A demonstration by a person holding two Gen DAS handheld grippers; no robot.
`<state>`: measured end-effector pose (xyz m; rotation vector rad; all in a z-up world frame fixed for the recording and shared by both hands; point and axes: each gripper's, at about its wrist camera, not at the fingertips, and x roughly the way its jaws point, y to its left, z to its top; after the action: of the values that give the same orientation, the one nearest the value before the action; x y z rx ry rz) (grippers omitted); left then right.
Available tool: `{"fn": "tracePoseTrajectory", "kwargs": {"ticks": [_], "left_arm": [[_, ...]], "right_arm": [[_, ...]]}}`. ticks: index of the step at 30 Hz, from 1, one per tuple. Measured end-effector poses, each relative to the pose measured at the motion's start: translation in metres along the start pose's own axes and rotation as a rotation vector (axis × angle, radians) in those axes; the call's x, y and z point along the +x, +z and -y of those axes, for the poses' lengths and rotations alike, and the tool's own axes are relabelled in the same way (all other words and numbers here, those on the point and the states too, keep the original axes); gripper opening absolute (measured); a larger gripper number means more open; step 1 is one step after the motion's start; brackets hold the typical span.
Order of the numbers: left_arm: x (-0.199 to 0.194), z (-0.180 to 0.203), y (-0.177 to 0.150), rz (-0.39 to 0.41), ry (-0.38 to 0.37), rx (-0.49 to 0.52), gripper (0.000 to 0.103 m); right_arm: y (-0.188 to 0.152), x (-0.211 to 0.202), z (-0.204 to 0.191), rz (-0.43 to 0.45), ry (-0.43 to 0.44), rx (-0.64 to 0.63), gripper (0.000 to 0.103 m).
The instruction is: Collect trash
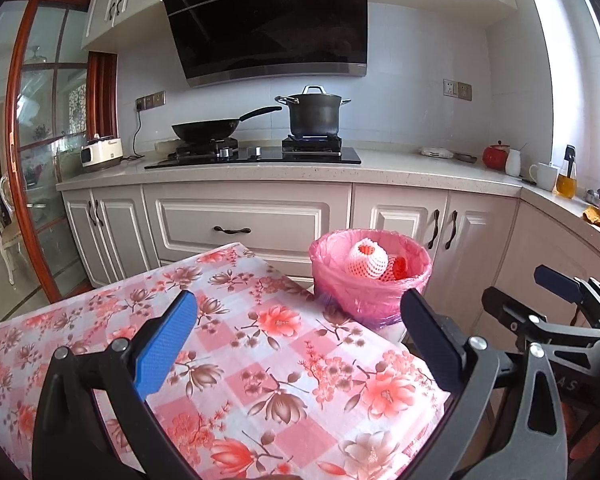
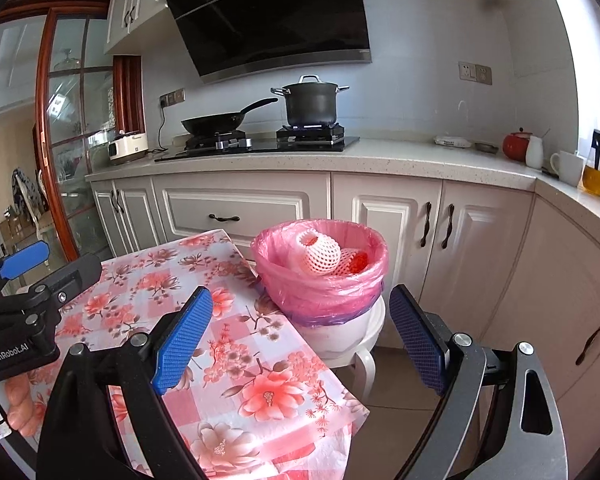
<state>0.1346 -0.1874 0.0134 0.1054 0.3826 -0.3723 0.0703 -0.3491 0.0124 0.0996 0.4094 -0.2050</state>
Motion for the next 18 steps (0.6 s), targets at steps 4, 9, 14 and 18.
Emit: {"fn": "tracePoseTrajectory", "kwargs": {"ticks": [4, 9, 14, 18], "left_arm": [[0.000, 0.000, -0.003, -0.010, -0.010, -0.008, 0.098], [0.001, 0.000, -0.010, -0.022, -0.007, -0.008, 0.098], [0.002, -0.004, -0.014, -0.038, 0.003, -0.018, 0.098], [0.000, -0.004, -0.010, -0.028, -0.001, -0.024, 0.098]], "right_arm": [[-0.003, 0.001, -0.002, -0.005, -0.005, -0.005, 0.085], [-0.011, 0.004, -0.007, -0.025, 0.003, -0.021, 0.085], [-0.011, 0.005, -0.011, -0.024, 0.012, -0.028, 0.085], [-0.009, 0.004, -0.010, -0.020, 0.007, -0.030, 0.085]]}}
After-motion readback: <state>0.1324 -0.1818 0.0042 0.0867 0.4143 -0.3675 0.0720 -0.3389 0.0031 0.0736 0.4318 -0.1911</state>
